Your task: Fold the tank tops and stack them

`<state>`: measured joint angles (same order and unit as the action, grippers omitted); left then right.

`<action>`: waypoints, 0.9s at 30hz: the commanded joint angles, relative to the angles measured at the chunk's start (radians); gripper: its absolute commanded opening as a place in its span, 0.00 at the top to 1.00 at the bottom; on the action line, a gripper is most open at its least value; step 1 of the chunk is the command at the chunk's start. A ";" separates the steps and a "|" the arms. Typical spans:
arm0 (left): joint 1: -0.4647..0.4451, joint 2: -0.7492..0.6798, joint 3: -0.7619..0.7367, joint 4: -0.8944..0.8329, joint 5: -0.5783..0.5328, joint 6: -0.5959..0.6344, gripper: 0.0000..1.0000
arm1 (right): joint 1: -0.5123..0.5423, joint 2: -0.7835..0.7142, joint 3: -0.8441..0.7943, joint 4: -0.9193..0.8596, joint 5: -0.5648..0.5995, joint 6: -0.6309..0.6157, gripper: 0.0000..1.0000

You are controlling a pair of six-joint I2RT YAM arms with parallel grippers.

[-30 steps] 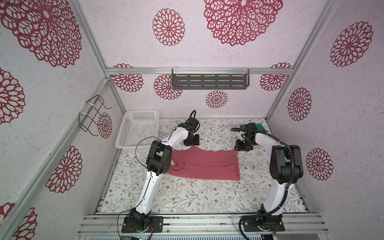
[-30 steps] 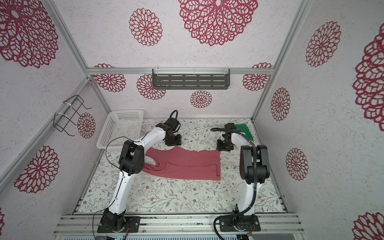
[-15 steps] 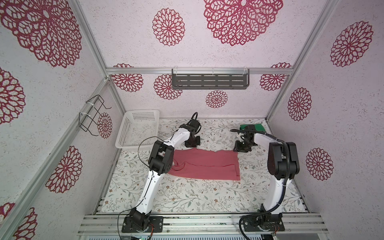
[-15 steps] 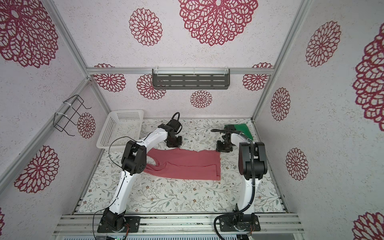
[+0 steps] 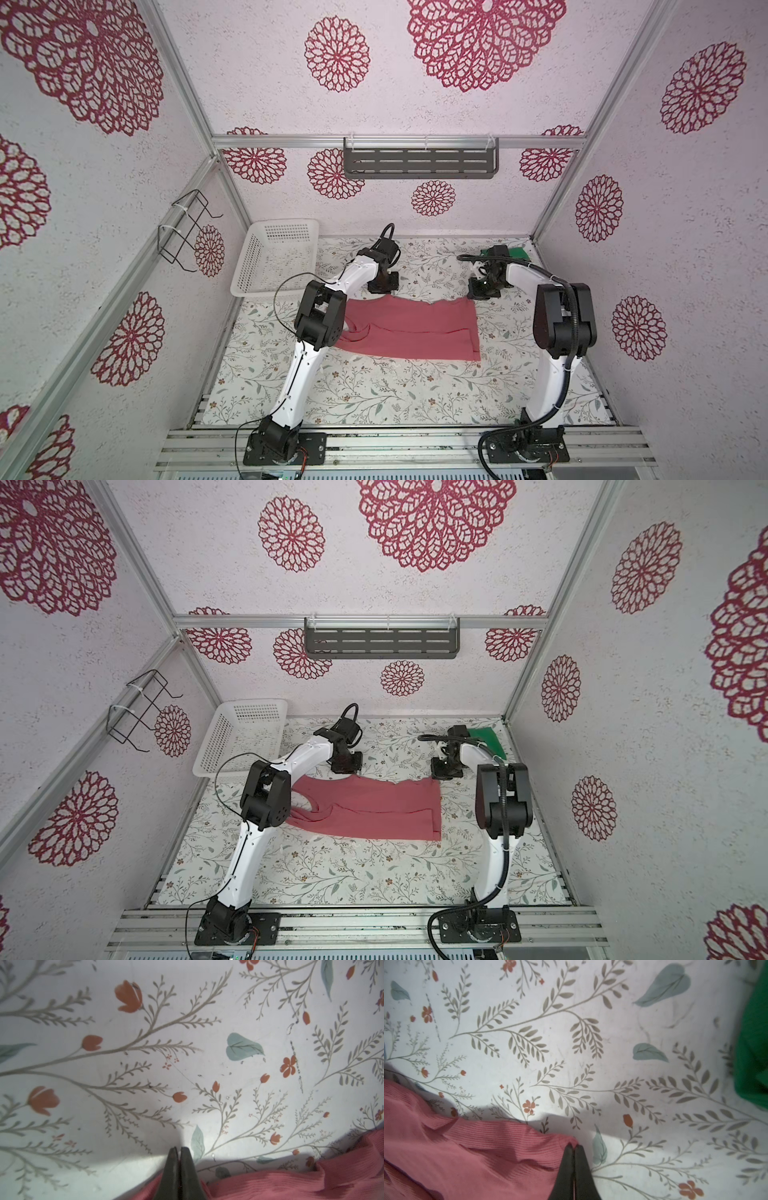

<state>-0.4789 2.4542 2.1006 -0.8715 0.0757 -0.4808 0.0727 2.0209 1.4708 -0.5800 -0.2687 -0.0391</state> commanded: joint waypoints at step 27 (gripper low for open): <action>-0.260 -0.758 -0.989 0.344 -0.297 -0.385 1.00 | 0.137 -0.767 -0.685 0.116 0.158 0.187 1.00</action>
<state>-0.6758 1.7447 1.2003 -0.5941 -0.1349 -0.6926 0.2073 1.3373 0.8425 -0.4850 -0.1574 0.0242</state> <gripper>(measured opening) 0.054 0.042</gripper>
